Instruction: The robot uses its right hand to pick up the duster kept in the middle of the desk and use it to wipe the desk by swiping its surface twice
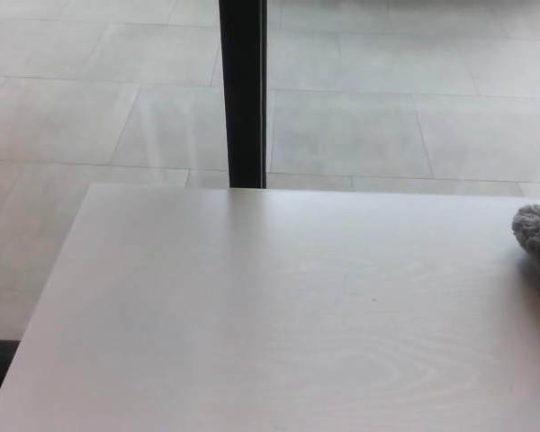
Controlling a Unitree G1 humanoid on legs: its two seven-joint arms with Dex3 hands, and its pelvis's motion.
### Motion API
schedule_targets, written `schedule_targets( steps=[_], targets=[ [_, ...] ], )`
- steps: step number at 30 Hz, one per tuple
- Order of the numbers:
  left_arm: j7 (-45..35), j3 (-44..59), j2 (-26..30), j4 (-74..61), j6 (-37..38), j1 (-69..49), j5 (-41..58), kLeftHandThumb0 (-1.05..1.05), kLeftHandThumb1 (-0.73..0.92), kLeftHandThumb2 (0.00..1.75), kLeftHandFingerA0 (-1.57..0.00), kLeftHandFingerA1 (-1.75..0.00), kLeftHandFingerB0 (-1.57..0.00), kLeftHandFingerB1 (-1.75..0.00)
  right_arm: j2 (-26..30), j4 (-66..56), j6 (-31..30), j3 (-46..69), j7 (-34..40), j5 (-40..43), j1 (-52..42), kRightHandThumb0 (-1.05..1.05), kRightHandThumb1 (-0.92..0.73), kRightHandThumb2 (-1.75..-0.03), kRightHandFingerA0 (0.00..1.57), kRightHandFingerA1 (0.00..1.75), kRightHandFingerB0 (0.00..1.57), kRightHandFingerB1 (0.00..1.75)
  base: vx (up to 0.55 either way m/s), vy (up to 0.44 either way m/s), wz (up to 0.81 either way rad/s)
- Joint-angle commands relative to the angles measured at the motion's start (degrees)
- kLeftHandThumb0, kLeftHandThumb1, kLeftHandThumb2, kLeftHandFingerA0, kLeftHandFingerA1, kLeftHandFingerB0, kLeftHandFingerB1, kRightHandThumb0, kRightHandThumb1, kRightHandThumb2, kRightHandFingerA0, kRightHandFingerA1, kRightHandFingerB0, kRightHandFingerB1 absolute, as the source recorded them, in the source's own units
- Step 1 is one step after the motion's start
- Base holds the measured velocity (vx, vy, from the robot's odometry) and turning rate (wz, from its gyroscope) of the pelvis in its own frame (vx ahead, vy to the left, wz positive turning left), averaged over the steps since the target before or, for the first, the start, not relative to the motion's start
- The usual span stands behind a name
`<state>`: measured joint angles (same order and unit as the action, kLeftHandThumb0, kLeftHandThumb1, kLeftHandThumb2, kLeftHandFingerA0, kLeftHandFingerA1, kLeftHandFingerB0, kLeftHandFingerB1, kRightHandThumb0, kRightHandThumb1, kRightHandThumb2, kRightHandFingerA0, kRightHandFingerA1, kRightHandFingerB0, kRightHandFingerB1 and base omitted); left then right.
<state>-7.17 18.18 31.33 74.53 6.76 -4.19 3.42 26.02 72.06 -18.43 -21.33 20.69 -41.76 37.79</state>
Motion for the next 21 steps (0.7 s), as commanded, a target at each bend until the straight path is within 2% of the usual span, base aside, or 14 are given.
schedule_targets(
  steps=[1,2,5,6,7,8,9,10,11,12,13,14,15,21],
  targets=[
    [1.1,-0.3,0.7,0.1,-0.3,-0.2,-0.3,-0.49,0.64,0.59,-0.72,-0.64,-0.62,-0.5,1.3,0.3,1.2,-0.1,-5.2,2.3,-3.8,-0.47,-0.58,-0.62,0.82,1.54,0.79,0.52,0.0,0.0,0.0],
    [0.9,-0.3,0.7,0.2,-0.3,-0.2,-0.2,-0.49,0.64,0.59,-0.72,-0.64,-0.62,-0.5,1.4,0.0,1.9,-0.2,-4.9,2.4,-4.0,-0.47,-0.58,-0.62,0.82,1.54,0.79,0.52,0.0,0.0,0.0],
    [-0.2,0.0,1.1,-0.1,0.0,-0.7,0.2,-0.51,0.65,0.6,-0.7,-0.61,-0.62,-0.5,1.6,-0.8,6.9,0.1,-6.2,3.5,-4.1,-0.41,-0.59,-0.59,0.78,1.27,0.75,0.44,0.0,0.0,0.0],
    [-0.2,0.0,1.1,-0.2,0.0,-0.7,0.2,-0.5,0.66,0.6,-0.69,-0.59,-0.62,-0.5,1.6,-0.9,7.2,0.2,-6.9,3.7,-4.0,-0.41,-0.61,-0.59,0.72,1.04,0.74,0.45,0.0,0.0,0.0],
    [-0.2,0.0,1.1,-0.2,-0.1,-0.7,0.2,-0.5,0.66,0.6,-0.69,-0.59,-0.62,-0.5,1.5,-1.1,7.7,0.3,-7.8,4.1,-3.7,-0.41,-0.61,-0.59,0.72,1.04,0.74,0.45,0.0,0.0,0.0],
    [0.0,-0.1,1.1,-0.6,0.5,-0.9,0.2,-0.51,0.69,0.61,-0.69,-0.61,-0.64,-0.51,1.4,-1.3,10.2,1.8,-10.4,6.2,-3.2,-0.52,-0.64,-0.59,0.71,0.69,0.55,0.38,0.0,0.0,0.0],
    [0.1,-0.1,1.1,-0.6,0.5,-1.0,0.1,-0.51,0.69,0.61,-0.69,-0.61,-0.64,-0.51,1.4,-1.3,10.6,2.1,-10.8,6.4,-3.1,-0.52,-0.64,-0.59,0.71,0.69,0.55,0.38,0.0,0.0,0.0],
    [-0.1,0.1,1.1,-0.7,0.5,-0.9,0.4,-0.51,0.72,0.61,-0.71,-0.64,-0.61,-0.51,1.6,-1.6,11.7,2.1,-12.4,6.6,-2.8,-0.89,-0.62,-0.97,0.54,0.75,0.09,0.27,0.0,0.0,0.0],
    [-0.2,0.4,1.0,-0.8,0.5,-0.9,0.7,-0.51,0.72,0.61,-0.71,-0.64,-0.61,-0.51,2.0,-2.1,13.3,2.1,-14.7,6.8,-2.3,-0.89,-0.62,-0.97,0.54,0.75,0.09,0.27,0.0,0.0,0.0],
    [-0.3,0.5,1.0,-0.8,0.6,-0.9,0.8,-0.5,0.72,0.61,-0.7,-0.66,-0.61,-0.52,2.4,-2.5,13.8,1.8,-16.2,6.5,-1.9,-1.05,-0.67,-1.09,0.08,0.28,0.0,0.06,0.0,0.0,0.0],
    [-0.3,0.6,0.9,-0.6,0.9,-0.9,0.8,-0.5,0.71,0.61,-0.71,-0.66,-0.62,-0.53,3.3,-3.5,15.0,1.2,-18.9,6.2,-1.3,-1.05,-0.66,-1.1,0.0,0.13,0.0,0.09,0.0,0.0,0.0],
    [-0.2,0.6,0.9,-0.4,0.8,-0.7,0.6,-0.5,0.71,0.61,-0.71,-0.66,-0.62,-0.53,3.7,-4.2,15.6,1.2,-19.7,6.4,-1.1,-1.05,-0.66,-1.1,0.0,0.13,0.0,0.09,0.0,0.0,0.0],
    [-0.3,0.4,1.0,-0.4,0.8,-0.7,0.5,-0.51,0.72,0.61,-0.71,-0.66,-0.63,-0.53,4.3,-5.1,16.5,1.4,-20.6,6.8,-1.1,-1.05,-0.87,-0.67,0.0,0.0,0.0,0.0,0.0,0.0,0.0],
    [-0.1,1.2,0.8,0.1,0.4,-0.9,0.9,-0.48,0.7,0.61,-0.73,-0.67,-0.64,-0.53,10.2,-17.0,19.7,3.7,-25.3,9.6,-3.3,-1.05,-0.92,-0.71,0.0,0.0,0.0,0.0,0.0,0.0,0.0]
  ],
)
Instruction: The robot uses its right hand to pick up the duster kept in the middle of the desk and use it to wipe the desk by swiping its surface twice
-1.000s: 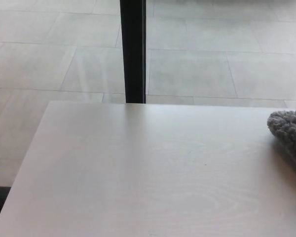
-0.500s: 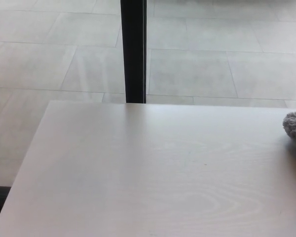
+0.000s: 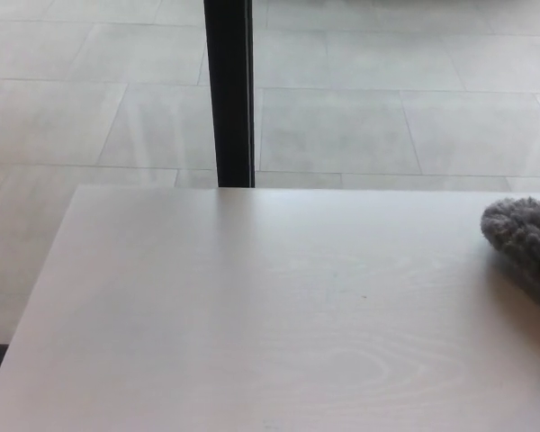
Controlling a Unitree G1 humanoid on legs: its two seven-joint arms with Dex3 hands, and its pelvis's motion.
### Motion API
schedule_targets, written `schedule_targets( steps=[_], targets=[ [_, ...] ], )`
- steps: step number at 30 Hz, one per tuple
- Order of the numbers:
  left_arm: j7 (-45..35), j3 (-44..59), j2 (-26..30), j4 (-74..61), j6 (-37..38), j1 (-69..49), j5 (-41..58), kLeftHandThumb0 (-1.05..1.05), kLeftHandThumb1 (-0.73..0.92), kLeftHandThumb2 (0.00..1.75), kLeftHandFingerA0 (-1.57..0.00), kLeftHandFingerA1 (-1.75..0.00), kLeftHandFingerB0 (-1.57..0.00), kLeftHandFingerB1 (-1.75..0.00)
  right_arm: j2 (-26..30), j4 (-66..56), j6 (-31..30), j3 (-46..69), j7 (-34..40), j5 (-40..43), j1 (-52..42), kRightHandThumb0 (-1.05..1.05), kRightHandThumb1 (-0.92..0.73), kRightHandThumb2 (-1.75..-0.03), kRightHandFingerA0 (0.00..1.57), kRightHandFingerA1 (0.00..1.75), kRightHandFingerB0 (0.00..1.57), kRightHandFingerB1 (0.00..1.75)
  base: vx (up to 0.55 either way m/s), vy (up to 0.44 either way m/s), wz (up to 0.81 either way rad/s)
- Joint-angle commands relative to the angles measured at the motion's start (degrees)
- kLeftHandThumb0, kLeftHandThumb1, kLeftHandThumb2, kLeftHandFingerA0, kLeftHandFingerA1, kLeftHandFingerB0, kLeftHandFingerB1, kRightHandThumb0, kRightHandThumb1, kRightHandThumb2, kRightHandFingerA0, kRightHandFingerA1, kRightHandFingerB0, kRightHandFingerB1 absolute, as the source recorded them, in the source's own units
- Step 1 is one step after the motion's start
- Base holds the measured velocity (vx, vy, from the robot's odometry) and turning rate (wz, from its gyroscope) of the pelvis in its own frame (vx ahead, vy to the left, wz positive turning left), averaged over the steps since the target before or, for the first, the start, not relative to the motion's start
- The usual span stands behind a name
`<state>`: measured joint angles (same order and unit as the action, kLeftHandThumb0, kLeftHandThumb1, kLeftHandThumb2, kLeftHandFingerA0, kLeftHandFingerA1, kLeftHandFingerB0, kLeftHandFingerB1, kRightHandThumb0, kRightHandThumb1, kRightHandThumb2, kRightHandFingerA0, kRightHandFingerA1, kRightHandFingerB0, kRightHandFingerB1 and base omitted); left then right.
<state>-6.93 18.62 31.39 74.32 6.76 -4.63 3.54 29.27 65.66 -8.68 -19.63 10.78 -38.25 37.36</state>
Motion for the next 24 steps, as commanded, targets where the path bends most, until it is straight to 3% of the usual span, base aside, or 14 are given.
schedule_targets(
  steps=[1,6,7,8,9,11,12,13,14,15,16,22,23,24],
  targets=[
    [-0.3,0.7,0.7,0.3,0.4,-0.5,0.7,-0.48,0.7,0.61,-0.73,-0.67,-0.64,-0.53,7.3,-11.4,9.9,2.2,-15.4,6.2,-3.3,-1.05,-0.92,-0.71,0.0,0.0,0.0,0.0,0.0,0.0,0.0],
    [-0.2,0.1,0.9,0.5,1.0,-0.8,-0.1,-0.49,0.71,0.61,-0.74,-0.67,-0.63,-0.52,11.8,-20.9,10.1,5.8,-16.2,8.0,-8.1,-1.05,-0.92,-0.77,0.0,0.0,0.0,0.0,0.0,0.0,0.0],
    [-0.3,0.4,0.5,0.3,0.4,-0.6,0.5,-0.48,0.7,0.61,-0.74,-0.67,-0.63,-0.53,13.7,-24.1,10.5,8.1,-15.4,9.3,-10.1,-1.05,-0.74,-1.17,0.0,0.17,0.0,0.0,0.0,0.0,0.0],
    [-0.1,0.0,0.6,0.5,0.3,-0.3,-0.1,-0.49,0.7,0.61,-0.74,-0.66,-0.64,-0.53,16.0,-27.7,9.3,9.9,-16.3,9.8,-12.2,-1.05,-0.92,-0.74,0.0,0.0,0.0,0.0,0.0,0.0,0.0],
    [-0.1,-0.1,0.6,0.5,0.3,-0.3,-0.1,-0.49,0.7,0.61,-0.74,-0.66,-0.64,-0.53,16.3,-28.8,9.0,10.4,-16.7,9.8,-12.8,-1.05,-0.92,-0.74,0.0,0.0,0.0,0.0,0.0,0.0,0.0],
    [0.4,-1.0,0.5,0.9,-0.1,0.0,-1.1,-0.49,0.7,0.61,-0.74,-0.63,-0.65,-0.5,19.1,-32.4,9.9,15.5,-17.0,13.0,-16.9,-1.05,-0.78,-1.22,0.0,0.19,0.0,0.01,0.0,0.0,0.0],
    [0.5,-1.0,0.4,0.8,-0.2,0.0,-1.0,-0.48,0.69,0.61,-0.72,-0.63,-0.62,-0.5,19.7,-33.6,9.8,17.2,-17.2,13.8,-18.2,-0.99,-0.92,-0.8,0.0,0.0,0.0,0.0,0.0,0.0,0.0],
    [0.1,-0.7,0.3,0.6,-0.3,0.2,-0.5,-0.49,0.7,0.61,-0.72,-0.63,-0.64,-0.52,20.4,-34.5,10.3,20.7,-16.6,15.8,-20.6,-1.05,-0.78,-1.22,0.0,0.19,0.0,0.02,0.0,0.0,0.0],
    [-0.2,-0.6,0.2,0.5,-0.1,0.1,-0.3,-0.5,0.7,0.61,-0.7,-0.63,-0.6,-0.52,20.5,-35.2,10.7,23.2,-16.7,17.3,-22.2,-1.01,-0.92,-0.72,0.0,0.0,0.0,0.0,0.0,0.0,0.0],
    [-0.5,-0.3,0.1,0.3,0.2,0.0,0.1,-0.5,0.7,0.61,-0.7,-0.63,-0.6,-0.52,20.4,-35.8,10.8,25.6,-17.3,19.2,-23.6,-1.01,-0.92,-0.72,0.0,0.0,0.0,0.0,0.0,0.0,0.0],
    [-0.5,-0.3,0.1,0.3,0.1,0.1,0.1,-0.5,0.69,0.61,-0.69,-0.65,-0.61,-0.54,20.4,-36.3,11.1,27.3,-17.6,20.3,-24.7,-1.05,-0.79,-1.2,0.0,0.21,0.0,0.06,0.0,0.0,0.0],
    [-0.5,0.1,0.1,0.2,0.5,-0.3,0.4,-0.49,0.69,0.61,-0.68,-0.61,-0.6,-0.51,13.8,-38.5,15.6,52.1,-11.7,32.2,-39.7,-1.0,-0.8,-1.2,0.0,0.43,0.05,0.22,0.0,0.0,0.0],
    [-0.2,-0.1,0.1,0.3,0.4,-0.3,0.2,-0.5,0.7,0.61,-0.73,-0.64,-0.62,-0.52,11.5,-37.1,15.3,56.1,-9.6,34.5,-40.8,-0.94,-0.71,-1.12,1.08,1.3,0.02,0.42,0.0,0.0,0.0],
    [0.3,-0.3,0.0,0.5,0.4,-0.2,-0.1,-0.5,0.7,0.61,-0.73,-0.64,-0.62,-0.52,8.2,-34.7,14.9,61.8,-6.4,38.1,-42.3,-0.94,-0.71,-1.12,1.08,1.3,0.02,0.42,0.0,0.0,0.0]
  ],
)
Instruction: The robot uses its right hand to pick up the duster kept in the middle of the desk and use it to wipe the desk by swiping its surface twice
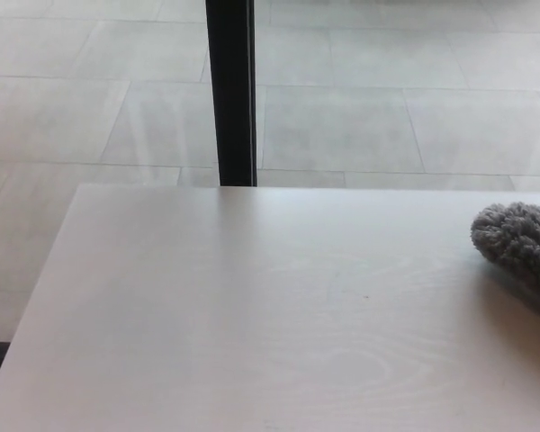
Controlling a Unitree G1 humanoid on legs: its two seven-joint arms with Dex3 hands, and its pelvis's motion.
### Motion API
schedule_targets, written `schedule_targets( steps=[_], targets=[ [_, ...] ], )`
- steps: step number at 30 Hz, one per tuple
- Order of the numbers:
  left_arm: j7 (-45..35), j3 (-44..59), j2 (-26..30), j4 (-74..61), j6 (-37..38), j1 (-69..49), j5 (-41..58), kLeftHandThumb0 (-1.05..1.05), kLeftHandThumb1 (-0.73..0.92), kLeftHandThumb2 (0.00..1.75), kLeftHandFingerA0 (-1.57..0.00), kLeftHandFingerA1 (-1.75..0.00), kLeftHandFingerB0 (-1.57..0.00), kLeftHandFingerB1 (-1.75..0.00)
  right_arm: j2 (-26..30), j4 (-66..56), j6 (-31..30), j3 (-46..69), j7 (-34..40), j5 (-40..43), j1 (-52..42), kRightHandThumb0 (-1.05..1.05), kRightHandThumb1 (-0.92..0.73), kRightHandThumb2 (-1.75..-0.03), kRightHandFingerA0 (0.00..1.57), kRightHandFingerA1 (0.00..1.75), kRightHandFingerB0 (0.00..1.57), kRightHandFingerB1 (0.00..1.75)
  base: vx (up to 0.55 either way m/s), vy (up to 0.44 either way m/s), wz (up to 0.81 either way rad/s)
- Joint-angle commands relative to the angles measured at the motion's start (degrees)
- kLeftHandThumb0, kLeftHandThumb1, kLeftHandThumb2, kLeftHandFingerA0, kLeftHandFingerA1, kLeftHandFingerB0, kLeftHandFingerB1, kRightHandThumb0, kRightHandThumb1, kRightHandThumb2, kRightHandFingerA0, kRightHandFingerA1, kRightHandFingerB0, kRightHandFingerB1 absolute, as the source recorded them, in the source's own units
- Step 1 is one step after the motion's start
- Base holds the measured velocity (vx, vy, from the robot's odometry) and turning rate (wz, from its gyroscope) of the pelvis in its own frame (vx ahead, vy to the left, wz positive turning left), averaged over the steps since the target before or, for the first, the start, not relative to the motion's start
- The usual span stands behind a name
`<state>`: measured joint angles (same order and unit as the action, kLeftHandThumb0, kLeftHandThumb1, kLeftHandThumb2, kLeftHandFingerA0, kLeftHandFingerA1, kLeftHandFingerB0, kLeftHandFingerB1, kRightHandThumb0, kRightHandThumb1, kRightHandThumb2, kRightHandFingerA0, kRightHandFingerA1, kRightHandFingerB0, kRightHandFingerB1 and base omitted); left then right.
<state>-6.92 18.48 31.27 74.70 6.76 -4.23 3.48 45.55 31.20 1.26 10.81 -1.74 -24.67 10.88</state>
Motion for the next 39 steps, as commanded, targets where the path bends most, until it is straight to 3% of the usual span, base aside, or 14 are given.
schedule_targets(
  steps=[1,3,4,6,7,8,13,16,18,24,25,33,36,39],
  targets=[
    [0.3,0.0,0.2,0.1,0.4,-0.6,0.0,-0.5,0.7,0.61,-0.73,-0.64,-0.62,-0.52,-8.3,-0.5,4.8,31.5,5.9,24.2,-15.5,-0.94,-0.71,-1.12,1.08,1.3,0.02,0.42,0.0,0.0,0.0],
    [0.4,0.4,0.1,0.4,0.0,-0.2,0.4,-0.5,0.69,0.61,-0.73,-0.62,-0.63,-0.52,-10.2,-1.1,1.5,33.8,7.6,24.7,-15.7,-1.0,-0.92,-0.69,1.29,1.46,0.0,0.56,0.0,0.0,0.0],
    [-0.3,0.7,0.2,0.5,-0.2,-0.2,0.8,-0.49,0.7,0.61,-0.71,-0.61,-0.6,-0.5,-14.2,1.4,1.2,38.6,9.4,28.9,-17.4,-0.93,-0.68,-1.09,0.97,1.22,0.03,0.44,0.0,0.0,0.0],
    [0.2,0.2,0.0,0.5,0.0,-0.4,0.2,-0.5,0.7,0.61,-0.73,-0.62,-0.61,-0.5,-15.6,6.8,3.6,38.7,11.4,28.0,-19.1,-0.93,-0.91,-0.67,0.17,1.07,0.0,0.43,0.0,0.0,0.0],
    [0.2,-0.2,0.0,0.4,0.2,-0.5,-0.1,-0.5,0.71,0.61,-0.74,-0.63,-0.62,-0.5,-15.9,9.6,5.4,37.9,12.4,27.1,-20.0,-0.91,-0.74,-1.1,0.35,0.9,0.0,0.32,0.0,0.0,0.0],
    [0.0,0.2,0.7,0.4,0.0,-0.3,0.2,-0.5,0.7,0.61,-0.74,-0.65,-0.6,-0.5,-16.8,16.6,9.9,35.6,15.1,25.0,-20.2,-0.9,-0.91,-0.66,0.17,1.13,0.0,0.33,0.0,0.0,0.0],
    [-0.3,0.2,1.5,-0.4,0.3,-1.0,0.2,-0.49,0.7,0.61,-0.69,-0.64,-0.6,-0.52,-18.8,24.9,10.4,38.8,13.4,27.8,-18.7,-0.87,-0.87,-0.67,0.39,1.21,0.0,0.25,0.0,0.0,0.0],
    [0.1,0.2,1.4,0.3,0.1,-1.0,0.0,-0.5,0.71,0.61,-0.73,-0.66,-0.64,-0.52,-22.3,29.2,7.3,47.0,8.7,37.1,-14.8,-0.88,-0.67,-0.83,1.14,1.52,0.0,0.28,0.0,0.0,0.0],
    [0.2,0.4,1.5,0.3,-0.2,-0.9,0.2,-0.5,0.7,0.61,-0.72,-0.67,-0.64,-0.52,-22.9,30.5,6.4,48.6,8.8,38.1,-14.0,-0.82,-0.81,-0.68,0.75,1.58,0.0,0.38,0.0,0.0,0.0],
    [0.3,1.3,1.3,0.1,-0.8,-0.4,1.1,-0.49,0.7,0.61,-0.73,-0.65,-0.63,-0.53,-25.3,31.3,5.6,52.9,6.2,41.1,-13.5,-0.87,-0.61,-1.02,0.75,1.26,0.0,0.64,0.0,0.0,0.0],
    [1.2,0.7,1.4,-0.2,-0.7,-0.7,0.5,-0.51,0.7,0.61,-0.73,-0.65,-0.63,-0.51,-25.1,32.2,5.0,52.8,6.2,40.6,-13.2,-0.77,-0.79,-0.64,0.45,1.22,0.0,0.74,0.0,0.0,0.0],
    [1.7,0.9,0.9,0.2,-0.9,-0.5,0.6,-0.49,0.7,0.61,-0.71,-0.69,-0.63,-0.52,-24.5,33.8,2.3,49.8,0.6,37.1,-12.5,-0.8,-0.68,-1.1,0.75,0.87,0.02,0.45,0.0,0.0,0.0],
    [1.7,0.5,0.9,0.4,-0.4,-0.7,0.1,-0.5,0.7,0.61,-0.7,-0.66,-0.64,-0.51,-24.1,34.9,2.6,48.1,-2.8,36.3,-12.4,-0.78,-0.88,-0.65,0.8,0.79,0.0,0.5,0.0,0.0,0.0],
    [1.4,1.4,1.0,0.6,-0.9,-0.3,0.8,-0.49,0.69,0.61,-0.71,-0.66,-0.63,-0.53,-24.3,35.2,2.1,47.4,-4.2,37.2,-12.0,-0.86,-0.67,-1.1,0.81,0.83,0.02,0.41,0.0,0.0,0.0]
  ],
)
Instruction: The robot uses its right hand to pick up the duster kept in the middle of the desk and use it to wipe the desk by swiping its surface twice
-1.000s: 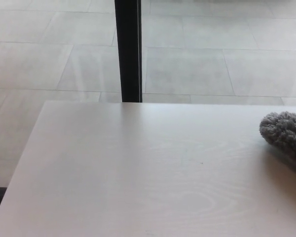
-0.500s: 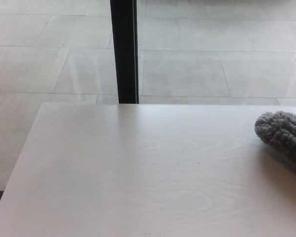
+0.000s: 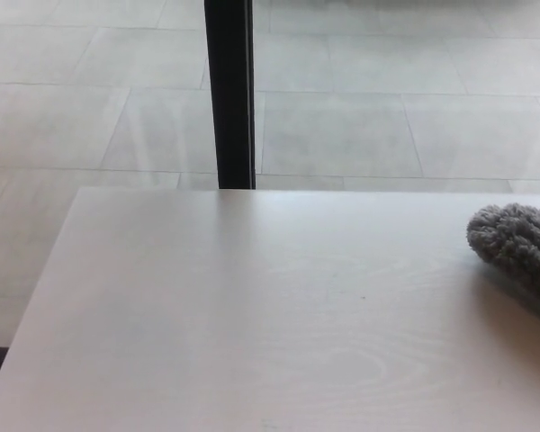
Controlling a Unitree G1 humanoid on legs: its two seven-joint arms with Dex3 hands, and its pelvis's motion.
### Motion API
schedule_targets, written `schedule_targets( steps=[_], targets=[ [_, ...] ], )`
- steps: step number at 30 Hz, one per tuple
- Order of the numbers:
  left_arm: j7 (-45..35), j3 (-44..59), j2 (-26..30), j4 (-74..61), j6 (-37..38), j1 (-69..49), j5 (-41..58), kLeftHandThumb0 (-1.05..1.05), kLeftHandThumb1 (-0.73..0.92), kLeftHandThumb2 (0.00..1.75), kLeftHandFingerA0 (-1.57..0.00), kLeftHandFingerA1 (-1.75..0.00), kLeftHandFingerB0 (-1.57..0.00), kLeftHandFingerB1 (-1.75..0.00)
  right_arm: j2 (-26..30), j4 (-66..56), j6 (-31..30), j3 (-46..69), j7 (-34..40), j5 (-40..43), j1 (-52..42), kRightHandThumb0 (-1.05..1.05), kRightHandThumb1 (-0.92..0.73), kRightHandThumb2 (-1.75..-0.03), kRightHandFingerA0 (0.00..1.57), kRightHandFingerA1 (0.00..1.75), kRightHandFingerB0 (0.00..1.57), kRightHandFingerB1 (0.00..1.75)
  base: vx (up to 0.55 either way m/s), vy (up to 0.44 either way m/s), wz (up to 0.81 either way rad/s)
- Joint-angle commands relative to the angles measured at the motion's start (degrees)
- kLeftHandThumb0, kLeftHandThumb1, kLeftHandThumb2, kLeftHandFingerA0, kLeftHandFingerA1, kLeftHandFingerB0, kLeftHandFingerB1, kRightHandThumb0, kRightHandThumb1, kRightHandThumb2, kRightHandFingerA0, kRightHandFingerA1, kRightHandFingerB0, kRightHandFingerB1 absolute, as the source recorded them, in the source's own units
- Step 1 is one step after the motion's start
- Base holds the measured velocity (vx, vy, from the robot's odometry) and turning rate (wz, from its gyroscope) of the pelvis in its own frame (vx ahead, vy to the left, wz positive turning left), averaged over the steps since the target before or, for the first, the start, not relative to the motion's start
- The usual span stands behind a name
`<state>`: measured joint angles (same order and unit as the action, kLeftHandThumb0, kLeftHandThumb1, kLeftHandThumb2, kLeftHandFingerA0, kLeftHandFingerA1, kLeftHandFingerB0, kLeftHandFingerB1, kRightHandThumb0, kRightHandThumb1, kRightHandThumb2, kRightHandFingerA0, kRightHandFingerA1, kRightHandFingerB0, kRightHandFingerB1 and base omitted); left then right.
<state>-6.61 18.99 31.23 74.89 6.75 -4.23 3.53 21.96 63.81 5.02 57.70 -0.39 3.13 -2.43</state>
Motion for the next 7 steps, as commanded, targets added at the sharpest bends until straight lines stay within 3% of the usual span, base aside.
schedule_targets(
  steps=[1,3,5,6,7],
  targets=[
    [1.0,0.9,1.1,0.4,-0.9,-0.2,0.8,-0.49,0.69,0.61,-0.71,-0.66,-0.63,-0.53,-0.8,2.4,-1.7,0.1,-6.0,9.3,1.2,-0.86,-0.67,-1.1,0.81,0.83,0.02,0.41,0.0,0.0,0.0],
    [1.0,0.8,1.3,-0.1,-1.0,-0.3,0.7,-0.5,0.7,0.61,-0.7,-0.67,-0.62,-0.52,-0.8,2.2,-1.5,-0.9,-6.0,9.5,1.1,-0.84,-0.62,-1.0,0.86,0.85,0.01,0.48,0.0,0.0,0.0],
    [0.7,0.9,1.4,-0.1,-1.1,-0.1,0.7,-0.5,0.7,0.61,-0.7,-0.69,-0.63,-0.53,-0.8,2.0,-1.4,-2.0,-6.0,10.0,1.1,-0.83,-0.62,-1.01,0.87,0.86,0.02,0.51,0.0,0.0,0.0],
    [0.8,1.2,1.3,-0.2,-1.8,0.2,1.0,-0.49,0.69,0.6,-0.72,-0.7,-0.64,-0.53,-0.8,1.8,-1.5,-2.6,-6.1,10.2,1.0,-0.81,-0.59,-0.97,0.7,0.84,0.02,0.55,0.0,0.0,0.0],
    [0.8,1.2,1.3,-0.2,-1.8,0.2,1.0,-0.49,0.69,0.6,-0.72,-0.7,-0.64,-0.53,-0.8,1.8,-1.5,-2.6,-6.1,10.2,1.0,-0.81,-0.59,-0.97,0.7,0.84,0.02,0.55,0.0,0.0,0.0]
  ],
)
